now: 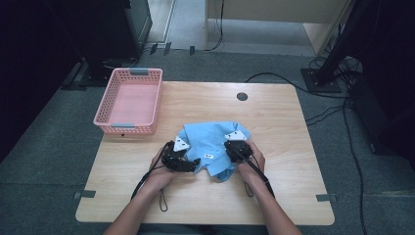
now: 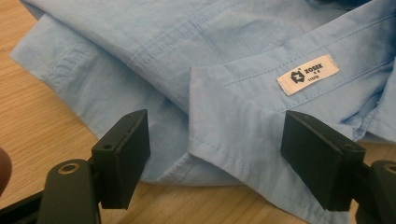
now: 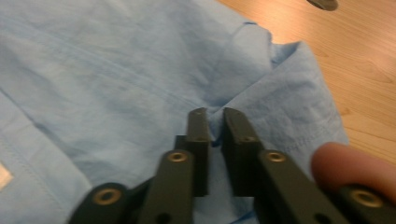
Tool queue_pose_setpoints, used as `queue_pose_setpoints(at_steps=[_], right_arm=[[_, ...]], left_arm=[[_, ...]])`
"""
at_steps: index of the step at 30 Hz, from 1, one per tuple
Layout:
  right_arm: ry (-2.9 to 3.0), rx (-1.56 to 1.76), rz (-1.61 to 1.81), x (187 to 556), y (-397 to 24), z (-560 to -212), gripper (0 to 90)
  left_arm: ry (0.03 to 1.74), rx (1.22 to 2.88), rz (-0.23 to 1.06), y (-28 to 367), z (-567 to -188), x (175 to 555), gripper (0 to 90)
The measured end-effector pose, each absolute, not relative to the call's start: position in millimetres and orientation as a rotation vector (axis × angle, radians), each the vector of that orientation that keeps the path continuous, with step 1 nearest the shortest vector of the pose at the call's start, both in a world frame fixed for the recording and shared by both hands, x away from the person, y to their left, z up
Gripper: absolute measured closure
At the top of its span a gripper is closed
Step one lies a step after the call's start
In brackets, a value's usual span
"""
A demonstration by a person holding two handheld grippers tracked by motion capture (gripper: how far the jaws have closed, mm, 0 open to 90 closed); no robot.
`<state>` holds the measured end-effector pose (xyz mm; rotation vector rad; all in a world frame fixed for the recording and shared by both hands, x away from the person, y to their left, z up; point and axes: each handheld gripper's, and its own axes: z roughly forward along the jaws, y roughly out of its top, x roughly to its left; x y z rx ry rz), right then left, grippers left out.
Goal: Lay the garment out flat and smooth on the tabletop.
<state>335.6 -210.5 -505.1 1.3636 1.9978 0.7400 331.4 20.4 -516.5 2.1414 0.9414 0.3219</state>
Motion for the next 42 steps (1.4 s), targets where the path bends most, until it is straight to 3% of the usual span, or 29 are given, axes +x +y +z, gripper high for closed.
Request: queue_pose_setpoints(at_steps=[2,11,16,21,29,37,42], right_arm=[[1.991,1.387,0.766,337.3,-220.2,-501.6,90.0],[1.858,1.559,0.790,346.9,-284.7,-484.4,89.4],[1.772,1.642,0.705,348.9,-321.3,-481.2,72.2],[1.947,1.474,0.914,337.8,-327.4,-459.0,58.9],[2.399,1.111,1.155,320.5,-291.0,-461.2,48.0],[2.650,0.948,1.143,314.2,-270.3,-484.5,39.9],[2.708,0.871,1.140,311.0,-263.7,-489.4,39.1]], left_arm=[[0.940,2.146,0.322,20.9,-516.2,331.4,24.6],[0.938,2.145,0.316,21.8,-516.2,331.5,24.5],[0.938,2.144,0.314,22.1,-516.2,331.8,24.6],[0.942,2.141,0.312,22.5,-515.8,332.0,25.4],[0.917,2.129,0.261,26.0,-512.6,330.7,42.8],[0.858,2.049,0.281,34.5,-499.3,325.6,78.1],[0.830,1.994,0.222,40.6,-491.6,324.7,84.8]])
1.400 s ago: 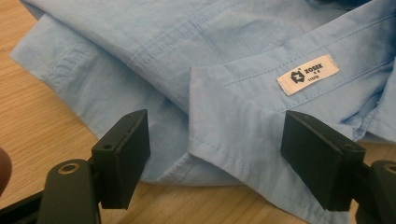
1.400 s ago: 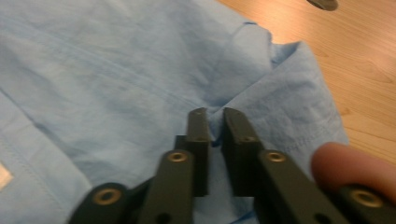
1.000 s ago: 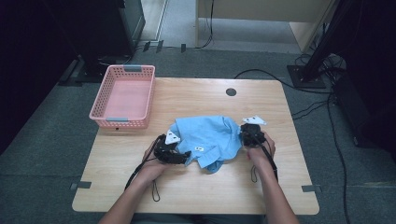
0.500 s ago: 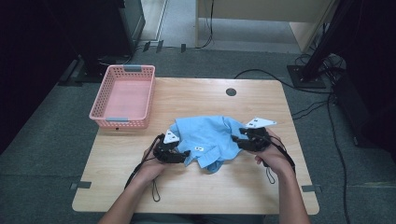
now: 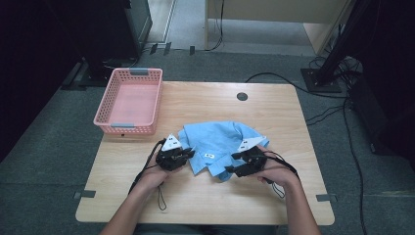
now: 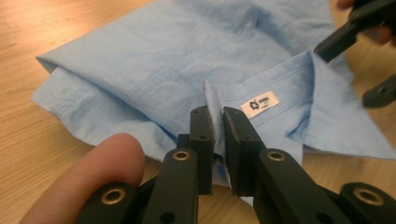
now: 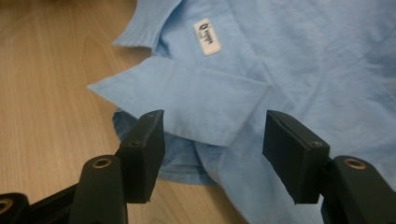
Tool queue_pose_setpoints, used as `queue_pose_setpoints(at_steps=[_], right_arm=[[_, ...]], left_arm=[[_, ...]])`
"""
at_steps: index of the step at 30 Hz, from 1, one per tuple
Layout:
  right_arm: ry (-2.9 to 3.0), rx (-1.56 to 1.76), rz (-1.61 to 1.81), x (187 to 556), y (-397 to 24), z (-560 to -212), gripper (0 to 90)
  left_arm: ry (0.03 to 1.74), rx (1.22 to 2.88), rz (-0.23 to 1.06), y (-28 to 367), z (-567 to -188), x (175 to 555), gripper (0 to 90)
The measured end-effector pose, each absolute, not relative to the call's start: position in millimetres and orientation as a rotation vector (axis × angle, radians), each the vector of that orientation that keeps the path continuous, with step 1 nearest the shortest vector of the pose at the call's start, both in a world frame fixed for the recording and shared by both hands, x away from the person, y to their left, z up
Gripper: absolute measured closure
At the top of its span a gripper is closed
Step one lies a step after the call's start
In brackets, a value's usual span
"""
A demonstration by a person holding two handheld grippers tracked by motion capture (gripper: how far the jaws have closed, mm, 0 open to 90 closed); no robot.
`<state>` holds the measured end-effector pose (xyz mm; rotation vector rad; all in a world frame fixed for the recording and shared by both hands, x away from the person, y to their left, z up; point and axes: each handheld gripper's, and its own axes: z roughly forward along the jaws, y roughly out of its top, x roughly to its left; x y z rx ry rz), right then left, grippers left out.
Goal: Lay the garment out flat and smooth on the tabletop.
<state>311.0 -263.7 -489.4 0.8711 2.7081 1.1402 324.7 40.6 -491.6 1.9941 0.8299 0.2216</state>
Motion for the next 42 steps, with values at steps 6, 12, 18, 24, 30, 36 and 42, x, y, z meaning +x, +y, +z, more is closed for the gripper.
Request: queue_pose_setpoints(at_steps=[6,12,18,24,30,36,42], right_arm=[[2.705,0.848,1.066,309.8,-255.8,-496.4,46.9],[2.665,0.782,1.025,309.6,-251.0,-498.0,81.6],[2.620,0.761,1.211,306.5,-261.9,-476.9,85.4],[2.514,0.818,1.397,306.8,-273.7,-455.8,85.8],[2.374,0.993,1.453,314.7,-279.9,-447.6,85.9],[2.364,0.990,1.476,314.3,-281.4,-446.8,85.8],[2.311,1.040,1.503,315.8,-282.7,-443.1,85.9]], left_arm=[[0.821,1.896,0.132,49.2,-480.2,325.5,86.3],[0.822,1.858,0.121,53.8,-475.2,326.2,86.4],[0.831,1.821,0.126,62.2,-471.9,328.4,85.3],[0.806,1.851,0.154,62.5,-470.7,326.8,56.1],[0.852,1.901,0.215,58.7,-476.1,329.1,43.9],[0.838,1.950,0.293,56.8,-480.7,327.7,56.5],[0.808,1.967,0.346,54.7,-479.9,324.0,80.3]])
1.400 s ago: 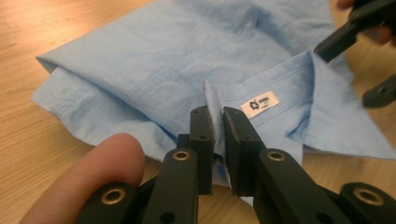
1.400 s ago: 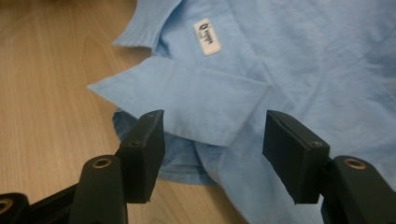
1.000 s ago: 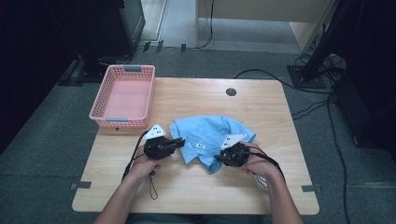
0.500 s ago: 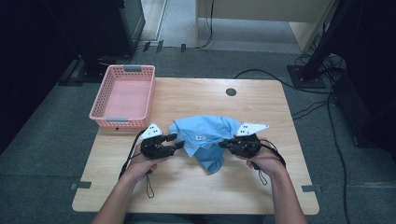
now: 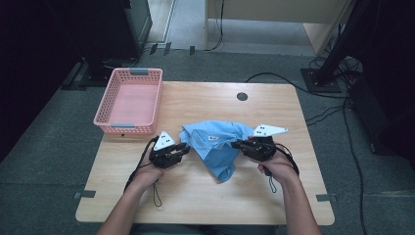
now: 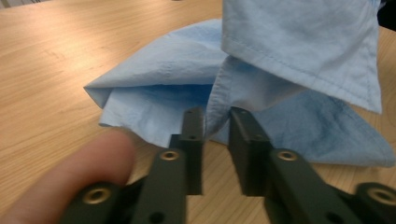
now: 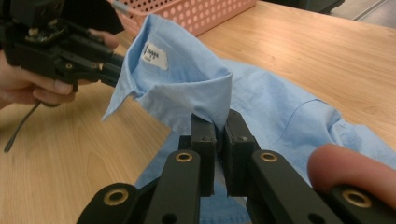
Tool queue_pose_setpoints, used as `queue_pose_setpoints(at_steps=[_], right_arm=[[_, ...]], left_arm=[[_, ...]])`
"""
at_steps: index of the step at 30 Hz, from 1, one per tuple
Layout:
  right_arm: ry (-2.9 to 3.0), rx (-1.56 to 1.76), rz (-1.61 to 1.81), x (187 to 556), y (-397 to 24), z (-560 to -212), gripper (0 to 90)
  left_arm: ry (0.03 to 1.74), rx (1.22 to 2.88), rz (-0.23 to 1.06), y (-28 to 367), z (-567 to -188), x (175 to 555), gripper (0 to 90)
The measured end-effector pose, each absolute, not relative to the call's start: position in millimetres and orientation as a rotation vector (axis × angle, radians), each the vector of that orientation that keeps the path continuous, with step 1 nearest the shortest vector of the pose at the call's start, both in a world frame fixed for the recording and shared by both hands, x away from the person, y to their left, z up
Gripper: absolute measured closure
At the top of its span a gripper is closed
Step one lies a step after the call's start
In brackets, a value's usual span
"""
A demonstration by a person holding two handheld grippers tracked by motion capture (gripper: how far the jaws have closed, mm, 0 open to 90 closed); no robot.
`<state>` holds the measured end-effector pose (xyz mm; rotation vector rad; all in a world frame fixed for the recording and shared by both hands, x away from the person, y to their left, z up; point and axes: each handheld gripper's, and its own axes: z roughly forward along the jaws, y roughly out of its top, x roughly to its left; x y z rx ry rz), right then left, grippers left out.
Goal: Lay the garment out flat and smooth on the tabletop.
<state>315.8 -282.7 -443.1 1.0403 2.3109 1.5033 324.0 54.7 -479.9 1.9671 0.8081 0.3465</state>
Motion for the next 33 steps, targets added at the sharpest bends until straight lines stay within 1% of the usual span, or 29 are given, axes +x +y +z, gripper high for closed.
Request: queue_pose_setpoints(at_steps=[2,4,5,9,12,14,15,16,18,25,28,33], right_arm=[[2.286,1.064,1.507,316.7,-283.4,-442.1,85.8],[2.267,1.082,1.501,317.5,-283.8,-441.8,85.9],[2.252,1.098,1.498,318.0,-284.2,-441.5,85.9],[2.175,1.163,1.491,320.0,-285.0,-439.2,85.8],[2.121,1.200,1.478,320.5,-283.1,-436.6,85.9],[2.080,1.219,1.476,319.8,-280.2,-433.8,85.8],[2.048,1.227,1.479,319.0,-277.9,-431.2,85.8],[2.048,1.227,1.479,319.0,-277.9,-431.2,85.8],[2.013,1.243,1.484,318.2,-275.6,-428.6,85.8],[1.962,1.294,1.488,317.0,-263.2,-427.4,85.8],[1.953,1.305,1.415,319.5,-258.0,-433.0,85.8],[2.028,1.354,1.211,332.1,-247.8,-468.6,85.5]], left_arm=[[0.807,1.955,0.346,55.4,-478.9,323.8,85.0],[0.810,1.952,0.349,56.5,-477.7,323.8,86.2],[0.812,1.945,0.344,57.1,-477.2,323.9,84.6],[0.802,1.942,0.335,57.0,-475.8,322.9,69.4],[0.795,1.941,0.337,53.4,-475.5,320.8,63.0],[0.799,1.942,0.343,49.4,-476.2,318.9,60.3],[0.809,1.941,0.350,47.0,-477.0,318.1,57.6],[0.821,1.939,0.356,44.4,-478.1,317.4,57.6],[0.847,1.940,0.374,39.1,-480.8,316.2,52.5],[0.912,1.956,0.386,24.5,-492.6,314.9,47.7],[0.916,1.960,0.383,21.0,-495.1,314.2,46.5],[0.909,1.985,0.367,19.0,-498.4,314.5,45.4]])
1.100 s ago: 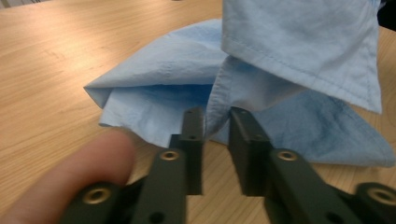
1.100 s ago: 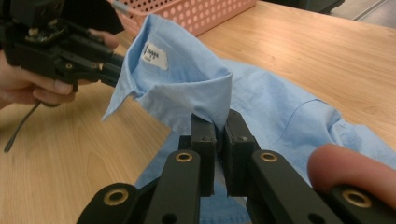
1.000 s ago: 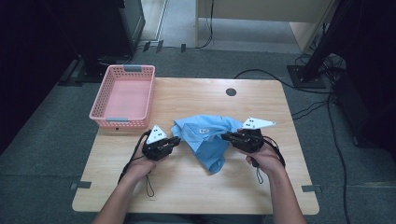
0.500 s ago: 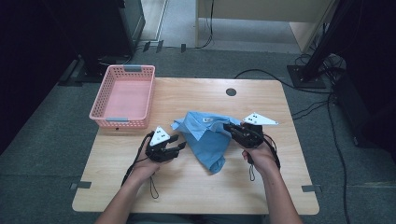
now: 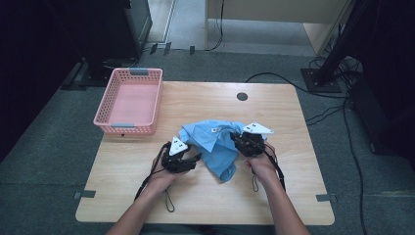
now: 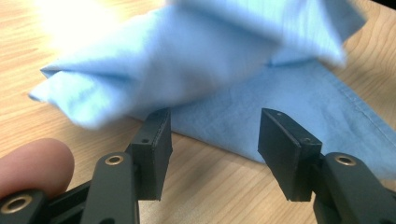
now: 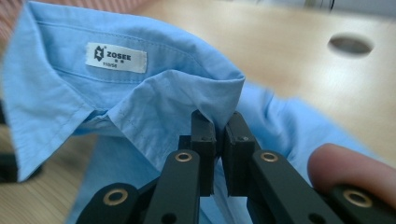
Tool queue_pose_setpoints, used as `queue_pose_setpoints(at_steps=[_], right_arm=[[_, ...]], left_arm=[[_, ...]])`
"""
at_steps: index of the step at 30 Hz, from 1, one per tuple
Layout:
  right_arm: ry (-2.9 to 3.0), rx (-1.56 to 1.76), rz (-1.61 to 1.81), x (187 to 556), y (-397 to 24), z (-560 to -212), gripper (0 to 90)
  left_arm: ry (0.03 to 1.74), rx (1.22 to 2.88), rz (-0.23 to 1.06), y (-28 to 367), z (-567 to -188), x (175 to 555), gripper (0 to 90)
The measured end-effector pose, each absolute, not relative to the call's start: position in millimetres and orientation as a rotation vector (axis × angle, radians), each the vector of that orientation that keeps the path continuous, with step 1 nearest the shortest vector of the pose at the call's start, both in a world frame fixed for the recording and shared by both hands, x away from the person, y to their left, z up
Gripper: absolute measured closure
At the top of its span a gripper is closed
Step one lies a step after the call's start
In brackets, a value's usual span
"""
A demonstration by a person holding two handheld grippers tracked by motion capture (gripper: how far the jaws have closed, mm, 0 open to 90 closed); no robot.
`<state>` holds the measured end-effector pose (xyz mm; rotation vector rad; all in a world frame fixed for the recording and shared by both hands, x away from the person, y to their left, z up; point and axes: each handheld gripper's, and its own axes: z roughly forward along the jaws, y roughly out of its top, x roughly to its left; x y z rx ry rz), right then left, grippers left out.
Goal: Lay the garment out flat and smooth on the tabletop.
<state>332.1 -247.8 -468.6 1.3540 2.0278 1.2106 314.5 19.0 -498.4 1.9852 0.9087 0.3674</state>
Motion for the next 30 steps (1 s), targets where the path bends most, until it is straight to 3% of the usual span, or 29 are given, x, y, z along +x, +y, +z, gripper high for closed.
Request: queue_pose_setpoints(at_steps=[10,24,30], right_arm=[[2.190,1.357,0.974,337.9,-220.1,-513.8,84.4],[2.266,1.440,1.060,328.7,-200.0,-511.0,85.6],[2.324,1.443,1.097,328.9,-199.7,-510.1,85.3]], left_arm=[[0.919,2.026,0.327,17.7,-506.3,317.3,44.7],[0.943,2.091,0.332,12.9,-515.9,319.0,40.4],[0.987,2.085,0.387,9.4,-518.6,318.1,44.5]])
